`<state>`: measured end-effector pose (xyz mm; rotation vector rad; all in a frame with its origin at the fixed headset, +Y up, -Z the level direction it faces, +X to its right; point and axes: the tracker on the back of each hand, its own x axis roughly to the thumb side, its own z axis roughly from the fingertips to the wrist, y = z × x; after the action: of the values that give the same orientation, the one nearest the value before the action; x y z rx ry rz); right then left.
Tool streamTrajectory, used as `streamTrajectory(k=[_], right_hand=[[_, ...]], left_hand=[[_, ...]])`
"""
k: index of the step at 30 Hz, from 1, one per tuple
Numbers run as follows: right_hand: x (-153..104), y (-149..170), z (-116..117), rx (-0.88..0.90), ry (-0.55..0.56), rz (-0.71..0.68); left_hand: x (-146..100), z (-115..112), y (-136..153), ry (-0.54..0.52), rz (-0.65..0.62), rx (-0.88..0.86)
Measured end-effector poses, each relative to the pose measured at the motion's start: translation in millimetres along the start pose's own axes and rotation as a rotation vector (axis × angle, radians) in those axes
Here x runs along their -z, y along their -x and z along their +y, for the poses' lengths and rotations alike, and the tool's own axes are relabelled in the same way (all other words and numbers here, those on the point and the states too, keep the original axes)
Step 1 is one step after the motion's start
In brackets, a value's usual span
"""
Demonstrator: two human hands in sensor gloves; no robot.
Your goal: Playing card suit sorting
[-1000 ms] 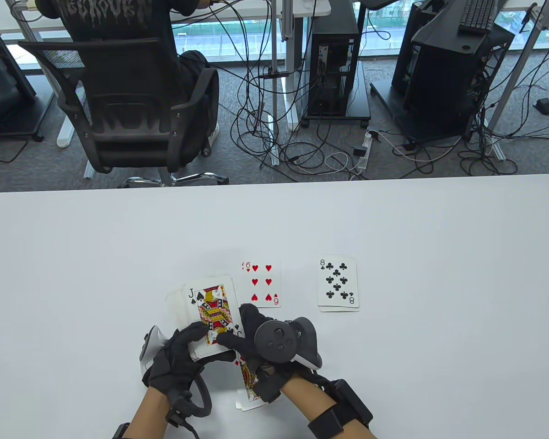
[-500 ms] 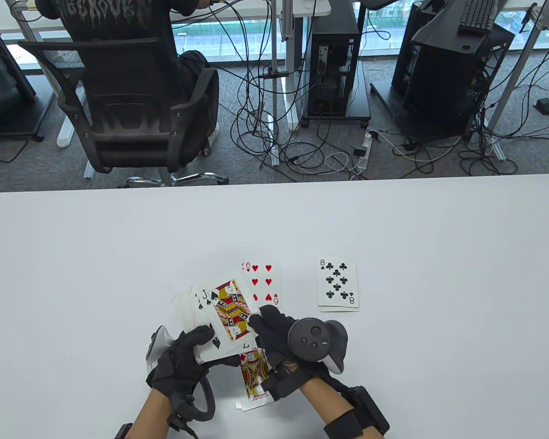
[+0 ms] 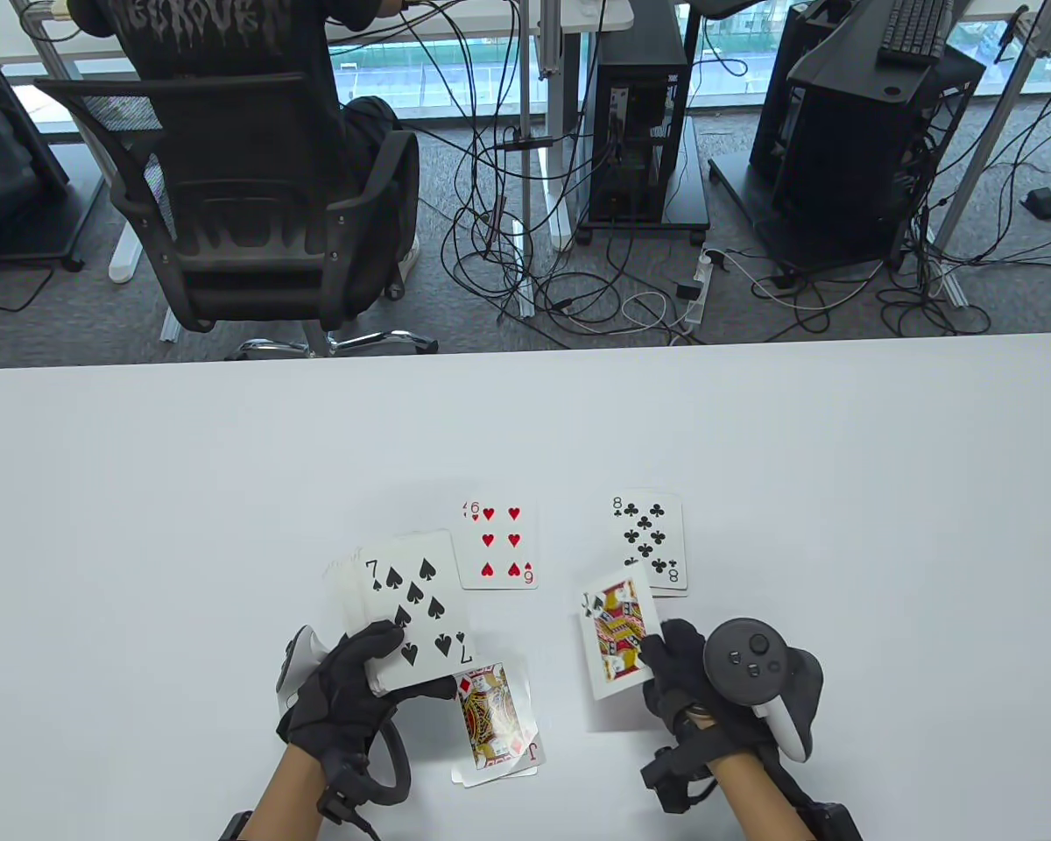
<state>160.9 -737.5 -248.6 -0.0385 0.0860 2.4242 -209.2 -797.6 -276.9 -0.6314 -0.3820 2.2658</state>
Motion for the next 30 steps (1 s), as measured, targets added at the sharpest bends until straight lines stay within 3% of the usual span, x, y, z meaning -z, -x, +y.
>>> streamTrajectory(k=[11, 25, 30], right_hand=[[-8, 20, 27, -0.494, -0.277, 0.172], [-12, 6, 42, -0.792, -0.323, 0.125], [-7, -3, 30, -0.818, -0.361, 0.205]], left_hand=[[-2, 0, 0, -0.011, 0.007, 0.000], [-2, 0, 1, -0.006, 0.018, -0.003], [-2, 0, 1, 0.002, 0.016, -0.008]])
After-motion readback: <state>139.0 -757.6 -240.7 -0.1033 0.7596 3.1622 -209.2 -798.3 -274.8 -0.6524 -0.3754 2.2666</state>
